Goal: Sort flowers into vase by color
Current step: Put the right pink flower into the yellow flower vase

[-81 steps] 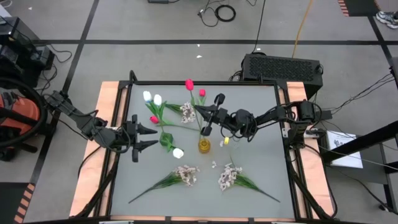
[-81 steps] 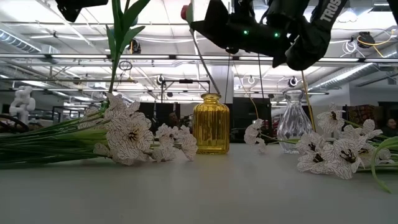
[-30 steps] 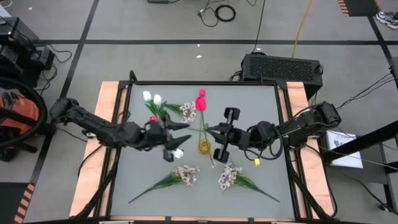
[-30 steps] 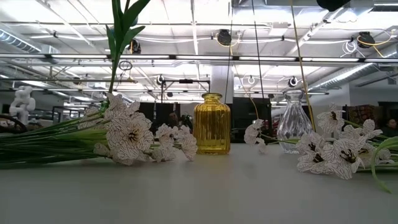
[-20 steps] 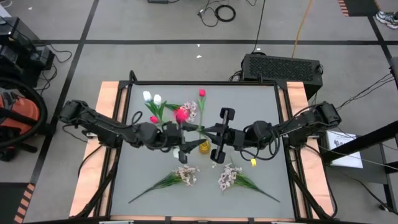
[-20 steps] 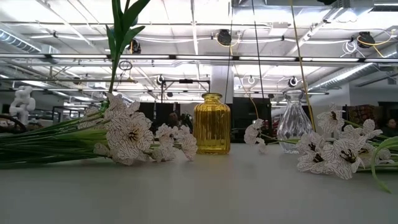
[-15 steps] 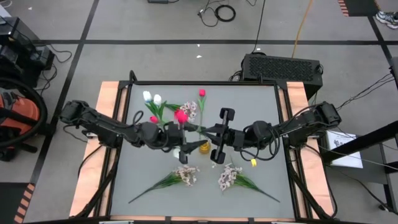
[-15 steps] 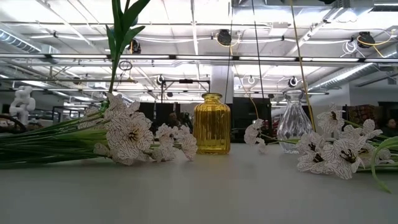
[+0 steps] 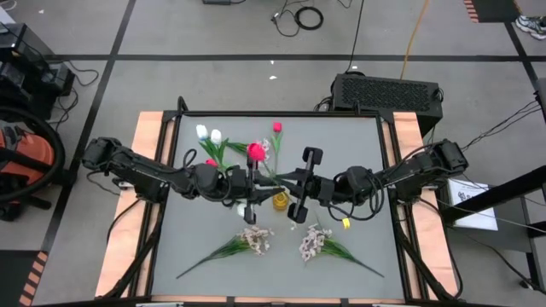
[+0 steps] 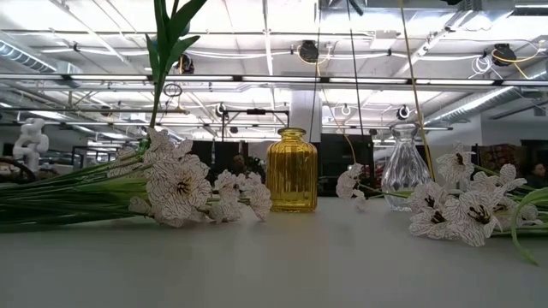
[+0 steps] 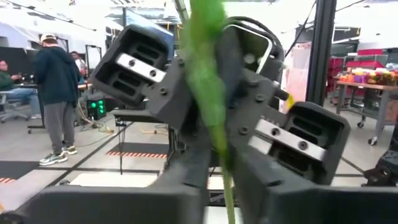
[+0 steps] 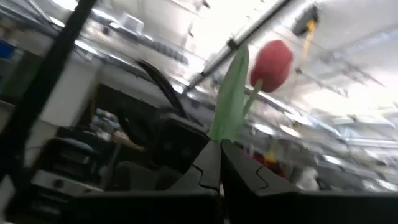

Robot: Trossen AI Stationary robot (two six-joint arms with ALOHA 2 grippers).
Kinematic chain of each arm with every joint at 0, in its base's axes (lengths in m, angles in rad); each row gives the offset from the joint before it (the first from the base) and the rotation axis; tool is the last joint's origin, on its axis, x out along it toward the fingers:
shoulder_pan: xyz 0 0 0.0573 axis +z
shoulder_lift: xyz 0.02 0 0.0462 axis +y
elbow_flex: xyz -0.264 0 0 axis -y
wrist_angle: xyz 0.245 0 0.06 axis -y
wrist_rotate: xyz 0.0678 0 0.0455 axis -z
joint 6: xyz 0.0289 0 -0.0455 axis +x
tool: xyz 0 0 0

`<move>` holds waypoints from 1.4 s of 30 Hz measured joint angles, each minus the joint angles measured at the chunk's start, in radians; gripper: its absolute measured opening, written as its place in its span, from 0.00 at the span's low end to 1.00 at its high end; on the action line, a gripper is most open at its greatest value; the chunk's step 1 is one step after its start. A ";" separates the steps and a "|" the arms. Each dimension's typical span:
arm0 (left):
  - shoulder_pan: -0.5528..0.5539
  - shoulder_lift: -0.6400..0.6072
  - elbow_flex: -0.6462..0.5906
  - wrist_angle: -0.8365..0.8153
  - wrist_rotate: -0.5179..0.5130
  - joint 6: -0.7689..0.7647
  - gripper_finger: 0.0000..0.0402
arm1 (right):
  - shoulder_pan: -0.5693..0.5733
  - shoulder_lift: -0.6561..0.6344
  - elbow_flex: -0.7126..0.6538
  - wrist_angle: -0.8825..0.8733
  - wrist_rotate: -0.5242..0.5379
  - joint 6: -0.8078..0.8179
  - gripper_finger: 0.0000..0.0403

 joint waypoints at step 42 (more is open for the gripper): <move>0.031 -0.085 -0.001 -0.365 -0.137 0.072 0.02 | -0.126 -0.119 0.000 -0.550 -0.095 0.728 0.48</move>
